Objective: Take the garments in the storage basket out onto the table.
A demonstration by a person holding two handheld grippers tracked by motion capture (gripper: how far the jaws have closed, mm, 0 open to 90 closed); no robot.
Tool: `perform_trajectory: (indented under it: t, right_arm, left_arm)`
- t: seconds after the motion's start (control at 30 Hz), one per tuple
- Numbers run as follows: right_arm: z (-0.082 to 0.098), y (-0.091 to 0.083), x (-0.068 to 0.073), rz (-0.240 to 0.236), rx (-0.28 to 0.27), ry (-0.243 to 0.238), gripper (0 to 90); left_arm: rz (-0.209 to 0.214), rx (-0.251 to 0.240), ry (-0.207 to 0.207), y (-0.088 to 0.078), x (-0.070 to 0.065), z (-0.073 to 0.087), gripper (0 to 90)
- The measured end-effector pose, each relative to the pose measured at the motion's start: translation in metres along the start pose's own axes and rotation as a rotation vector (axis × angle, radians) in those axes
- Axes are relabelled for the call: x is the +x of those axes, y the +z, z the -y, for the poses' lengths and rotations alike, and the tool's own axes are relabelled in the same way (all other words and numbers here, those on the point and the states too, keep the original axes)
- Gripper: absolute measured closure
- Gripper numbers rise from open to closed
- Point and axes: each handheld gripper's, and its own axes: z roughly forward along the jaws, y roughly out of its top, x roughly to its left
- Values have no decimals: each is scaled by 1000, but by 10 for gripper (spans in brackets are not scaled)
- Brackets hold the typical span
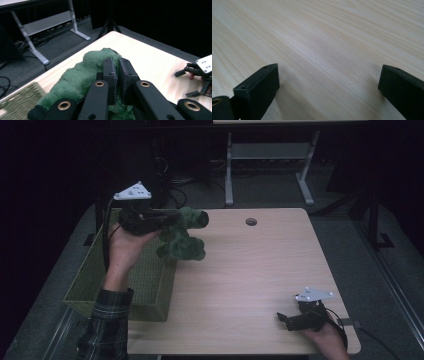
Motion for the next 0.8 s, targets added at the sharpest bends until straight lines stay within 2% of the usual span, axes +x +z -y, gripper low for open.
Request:
perform_trajectory:
  t: [0.37, 0.57, 0.8]
  right_arm:
    - [0, 0, 0, -1, 0, 2, 29]
    - [0, 0, 1, -2, 3, 7, 29]
    - [0, 0, 0, -1, 3, 5, 29]
  left_arm:
    - [70, 2, 22, 29, -25, -3, 846]
    - [120, -5, 15, 47, -40, 0, 846]
    - [174, 12, 22, 67, -54, 5, 846]
